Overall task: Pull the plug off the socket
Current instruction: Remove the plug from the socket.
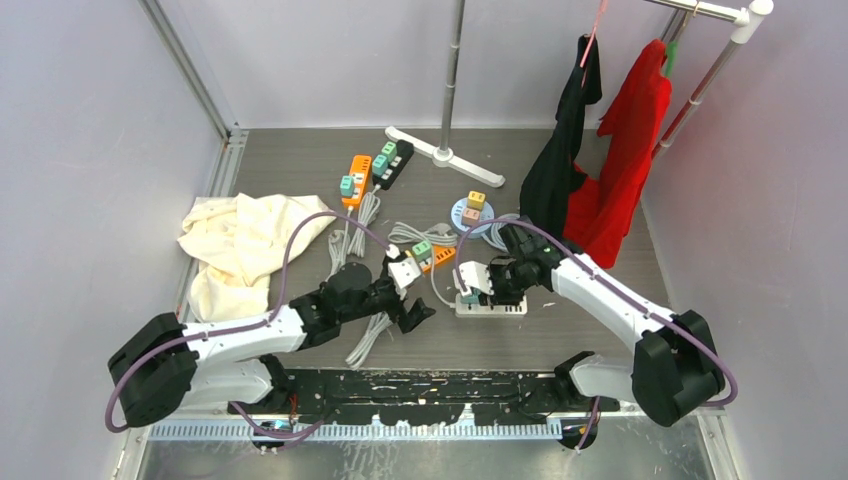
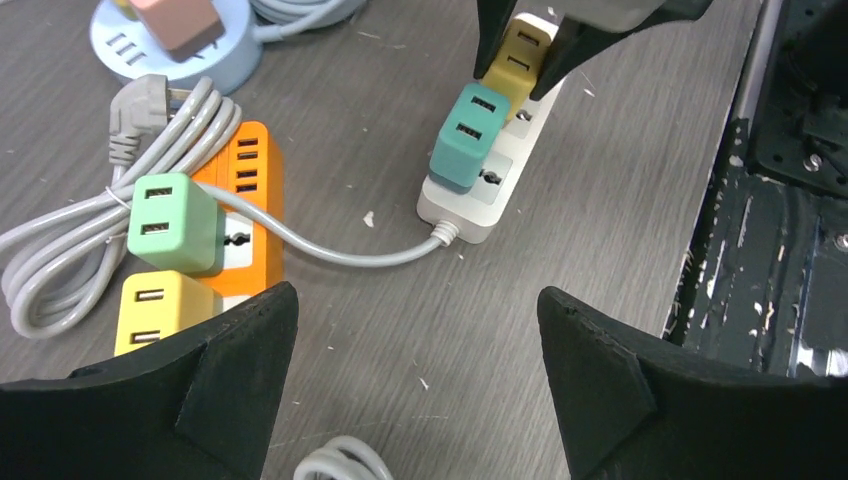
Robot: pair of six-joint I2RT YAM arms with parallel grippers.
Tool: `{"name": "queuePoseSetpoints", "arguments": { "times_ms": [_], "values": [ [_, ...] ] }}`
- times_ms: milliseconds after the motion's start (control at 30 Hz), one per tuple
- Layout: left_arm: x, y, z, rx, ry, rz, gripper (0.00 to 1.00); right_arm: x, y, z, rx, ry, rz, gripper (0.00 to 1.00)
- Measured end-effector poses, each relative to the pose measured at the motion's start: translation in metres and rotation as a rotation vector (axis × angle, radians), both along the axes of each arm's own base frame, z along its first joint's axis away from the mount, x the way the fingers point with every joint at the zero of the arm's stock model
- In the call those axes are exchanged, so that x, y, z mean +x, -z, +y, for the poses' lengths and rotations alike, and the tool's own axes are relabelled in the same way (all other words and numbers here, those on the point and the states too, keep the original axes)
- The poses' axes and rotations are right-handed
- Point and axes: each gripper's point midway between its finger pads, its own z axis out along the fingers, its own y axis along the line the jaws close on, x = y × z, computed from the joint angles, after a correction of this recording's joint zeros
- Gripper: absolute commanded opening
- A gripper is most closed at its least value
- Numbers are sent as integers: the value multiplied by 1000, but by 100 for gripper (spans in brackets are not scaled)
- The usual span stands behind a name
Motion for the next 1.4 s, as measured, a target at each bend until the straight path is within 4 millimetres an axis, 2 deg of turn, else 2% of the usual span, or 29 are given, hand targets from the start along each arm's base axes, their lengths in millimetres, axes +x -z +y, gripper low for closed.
{"name": "queuePoseSetpoints", "arguments": {
  "times_ms": [200,367,433,800,933,1300,1400],
  "values": [
    [-5,14,-10,-3,52,16,83,-12,1,7,31,-125,19,26],
    [-4,37,-26,24,96,54,80,-16,2,10,47,-134,47,38],
    [-4,44,-34,32,116,68,78,-16,1,10,55,-124,58,39],
    [2,41,-72,-17,207,74,73,-23,0,-3,113,2,176,54],
    [1,41,-80,-30,235,79,73,-23,-1,-2,129,20,192,54],
    [-2,40,-82,-41,259,77,74,-16,-4,-8,138,117,200,50],
    [-2,39,-83,-43,261,71,74,-13,-7,-11,140,136,183,45]
  ]
}}
